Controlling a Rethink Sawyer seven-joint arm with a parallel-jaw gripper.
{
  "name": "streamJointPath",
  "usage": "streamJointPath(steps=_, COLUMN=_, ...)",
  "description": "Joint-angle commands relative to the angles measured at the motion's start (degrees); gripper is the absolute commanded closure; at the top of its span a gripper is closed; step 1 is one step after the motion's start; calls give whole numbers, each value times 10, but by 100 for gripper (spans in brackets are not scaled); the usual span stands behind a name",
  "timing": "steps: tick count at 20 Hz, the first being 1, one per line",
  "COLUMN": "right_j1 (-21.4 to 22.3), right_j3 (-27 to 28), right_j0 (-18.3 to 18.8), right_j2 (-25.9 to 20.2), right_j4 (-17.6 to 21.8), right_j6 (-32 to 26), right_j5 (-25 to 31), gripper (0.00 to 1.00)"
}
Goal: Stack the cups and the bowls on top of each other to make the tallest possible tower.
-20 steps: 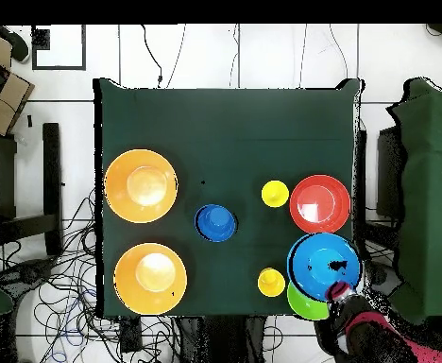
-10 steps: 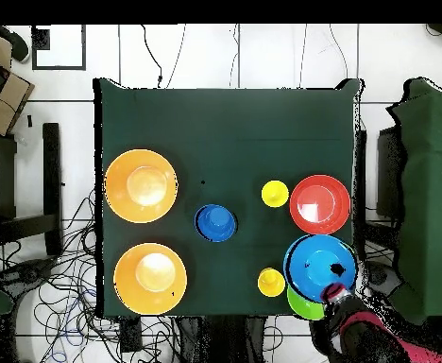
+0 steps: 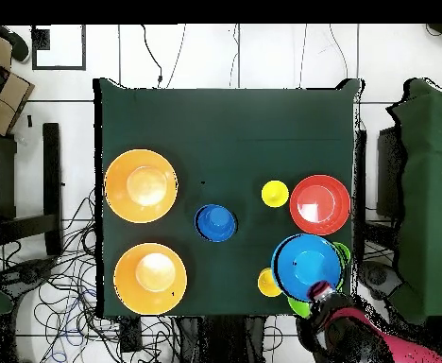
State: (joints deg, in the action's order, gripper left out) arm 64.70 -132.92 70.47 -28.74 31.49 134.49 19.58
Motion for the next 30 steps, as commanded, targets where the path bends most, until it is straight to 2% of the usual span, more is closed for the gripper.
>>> streamJointPath(steps=1, right_j1=-43, right_j3=15, right_j0=-66, right_j2=56, right_j4=5, right_j6=75, right_j5=-47, gripper=100)
streamJointPath(steps=20, right_j1=-55, right_j3=33, right_j0=-136, right_j2=117, right_j4=-35, right_j6=77, right_j5=-63, gripper=100)
streamJointPath(steps=30, right_j1=-59, right_j3=47, right_j0=-184, right_j2=155, right_j4=-54, right_j6=86, right_j5=-65, gripper=100)
